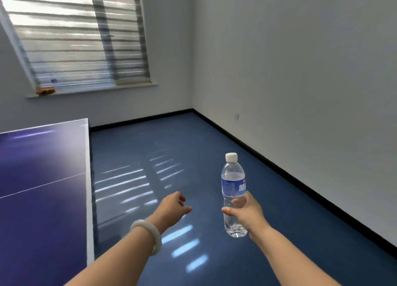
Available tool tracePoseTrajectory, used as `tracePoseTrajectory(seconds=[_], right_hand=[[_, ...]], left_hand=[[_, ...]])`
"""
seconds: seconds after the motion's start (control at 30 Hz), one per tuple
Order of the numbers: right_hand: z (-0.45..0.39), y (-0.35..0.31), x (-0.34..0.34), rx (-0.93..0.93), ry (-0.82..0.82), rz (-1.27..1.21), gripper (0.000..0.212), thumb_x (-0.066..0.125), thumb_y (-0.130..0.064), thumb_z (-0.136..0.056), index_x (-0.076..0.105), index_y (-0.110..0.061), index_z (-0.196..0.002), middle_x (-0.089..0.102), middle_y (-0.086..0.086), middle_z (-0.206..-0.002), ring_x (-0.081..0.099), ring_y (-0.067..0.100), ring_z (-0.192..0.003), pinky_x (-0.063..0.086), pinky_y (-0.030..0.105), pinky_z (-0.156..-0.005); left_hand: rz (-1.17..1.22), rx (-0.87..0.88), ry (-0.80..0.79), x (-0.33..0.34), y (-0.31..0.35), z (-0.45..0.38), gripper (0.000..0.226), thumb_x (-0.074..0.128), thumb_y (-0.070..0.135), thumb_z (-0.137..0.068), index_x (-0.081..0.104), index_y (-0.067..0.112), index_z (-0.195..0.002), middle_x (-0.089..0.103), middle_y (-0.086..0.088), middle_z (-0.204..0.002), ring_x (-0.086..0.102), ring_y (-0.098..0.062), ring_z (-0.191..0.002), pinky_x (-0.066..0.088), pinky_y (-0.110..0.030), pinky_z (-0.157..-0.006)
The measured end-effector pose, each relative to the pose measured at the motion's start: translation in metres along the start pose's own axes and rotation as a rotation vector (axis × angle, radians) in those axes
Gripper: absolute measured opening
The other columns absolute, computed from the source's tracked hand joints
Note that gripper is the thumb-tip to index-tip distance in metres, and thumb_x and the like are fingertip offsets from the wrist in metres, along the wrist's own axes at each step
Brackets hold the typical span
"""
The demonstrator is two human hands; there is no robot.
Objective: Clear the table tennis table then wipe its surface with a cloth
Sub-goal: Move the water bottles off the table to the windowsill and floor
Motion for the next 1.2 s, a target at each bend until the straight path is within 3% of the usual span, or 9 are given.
tracePoseTrajectory(seconds=[0.2,0.5,0.6,0.73,0.97,1.2], right_hand=[[-0.160,-0.047,0.050,-0.061,-0.213,0.069,0.047,0.087,-0.013,-0.066,0.058,-0.021,-0.101,0.064,0.002,-0.101,0.064,0.015,-0.092,0.050,0.027,-0.075],[-0.338,-0.090,0.213,-0.072,-0.497,0.125,0.049,0.086,-0.009,-0.070,0.057,-0.013,-0.109,0.061,0.006,-0.103,0.061,0.015,-0.091,0.046,0.021,-0.068],[-0.410,-0.110,0.271,-0.075,-0.516,0.137,0.048,0.086,-0.006,-0.068,0.057,-0.011,-0.107,0.063,0.007,-0.103,0.062,0.015,-0.090,0.049,0.024,-0.072],[-0.505,-0.150,0.337,-0.063,-0.522,0.156,0.048,0.087,-0.005,-0.065,0.059,-0.013,-0.103,0.067,0.008,-0.104,0.066,0.018,-0.093,0.053,0.035,-0.087],[-0.665,-0.208,0.420,-0.090,-0.503,0.175,0.049,0.087,-0.009,-0.066,0.057,-0.013,-0.105,0.061,0.005,-0.102,0.061,0.015,-0.090,0.045,0.025,-0.073],[-0.837,-0.252,0.527,-0.111,-0.571,0.160,0.047,0.087,-0.005,-0.065,0.057,-0.015,-0.100,0.063,0.006,-0.100,0.063,0.020,-0.091,0.046,0.029,-0.074]], left_hand=[[0.047,-0.146,0.150,-0.046,-0.001,-0.099,0.039,0.068,0.032,-0.088,0.056,0.010,-0.118,0.062,-0.004,-0.110,0.058,-0.019,-0.095,0.046,-0.026,-0.078],[0.087,-0.343,0.242,-0.132,-0.069,-0.255,0.041,0.069,0.031,-0.087,0.056,0.009,-0.118,0.058,-0.002,-0.105,0.058,-0.019,-0.097,0.046,-0.024,-0.078],[0.091,-0.348,0.281,-0.180,-0.090,-0.331,0.039,0.068,0.032,-0.087,0.055,0.011,-0.118,0.059,-0.001,-0.106,0.057,-0.016,-0.094,0.043,-0.021,-0.071],[0.079,-0.350,0.299,-0.244,-0.104,-0.432,0.039,0.068,0.031,-0.087,0.056,0.010,-0.118,0.061,-0.004,-0.111,0.059,-0.019,-0.099,0.048,-0.025,-0.079],[0.111,-0.376,0.288,-0.313,-0.127,-0.596,0.039,0.069,0.029,-0.087,0.057,0.008,-0.117,0.059,-0.003,-0.105,0.059,-0.018,-0.097,0.047,-0.026,-0.082],[0.140,-0.454,0.320,-0.382,-0.168,-0.752,0.040,0.067,0.032,-0.089,0.053,0.011,-0.120,0.058,-0.003,-0.114,0.058,-0.018,-0.102,0.047,-0.025,-0.084]])
Point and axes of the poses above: each hand's wrist, its own z-axis away from the middle knuckle, its own x-axis out of the palm, y = z × x, the point moved 7 cm from there along -z, towards the middle knuckle
